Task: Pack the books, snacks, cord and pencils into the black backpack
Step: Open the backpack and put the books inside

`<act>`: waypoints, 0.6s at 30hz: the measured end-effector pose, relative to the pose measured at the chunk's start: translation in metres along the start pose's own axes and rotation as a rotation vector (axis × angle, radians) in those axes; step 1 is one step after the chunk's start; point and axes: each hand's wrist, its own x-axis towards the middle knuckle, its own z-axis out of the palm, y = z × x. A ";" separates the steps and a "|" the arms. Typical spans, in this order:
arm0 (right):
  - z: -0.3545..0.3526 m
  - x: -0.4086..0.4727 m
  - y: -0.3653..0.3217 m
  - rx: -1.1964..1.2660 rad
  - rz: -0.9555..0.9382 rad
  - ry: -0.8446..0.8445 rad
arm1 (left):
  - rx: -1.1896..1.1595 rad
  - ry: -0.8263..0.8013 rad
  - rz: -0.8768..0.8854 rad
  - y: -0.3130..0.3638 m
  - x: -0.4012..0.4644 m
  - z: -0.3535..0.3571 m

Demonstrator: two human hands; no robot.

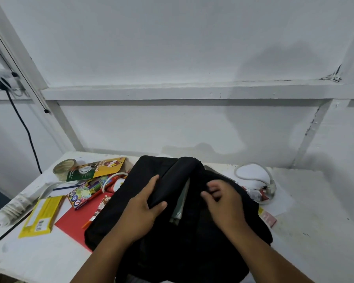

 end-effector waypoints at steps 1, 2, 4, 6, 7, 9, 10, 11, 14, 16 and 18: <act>-0.016 0.002 0.004 -0.102 -0.090 0.107 | 0.002 -0.019 -0.014 -0.004 -0.002 0.002; -0.032 0.006 0.008 -0.206 -0.103 0.164 | 0.007 -0.046 -0.027 -0.006 -0.004 0.004; -0.060 0.015 0.021 -0.381 0.056 0.071 | 0.027 -0.096 -0.056 -0.008 -0.007 0.008; -0.069 0.020 0.034 -0.328 0.194 -0.157 | 0.028 -0.121 -0.088 -0.006 -0.006 0.013; -0.068 0.020 0.040 -0.307 0.170 -0.224 | 0.032 -0.124 -0.100 -0.005 -0.004 0.016; -0.065 0.022 0.045 -0.321 0.075 -0.253 | 0.047 -0.134 -0.095 0.001 -0.002 0.024; -0.066 0.025 0.044 -0.307 0.070 -0.257 | 0.086 -0.123 -0.072 0.002 -0.001 0.030; -0.068 0.030 0.042 -0.278 0.081 -0.262 | 0.163 -0.093 -0.044 0.001 0.002 0.037; -0.072 0.052 0.042 -0.229 0.140 -0.224 | 0.344 0.059 -0.051 -0.003 0.010 0.057; -0.069 0.069 0.050 -0.228 0.160 -0.237 | 0.314 0.075 -0.094 -0.009 0.013 0.069; -0.065 0.085 0.059 -0.240 0.184 -0.300 | 0.333 0.080 -0.099 -0.022 0.011 0.081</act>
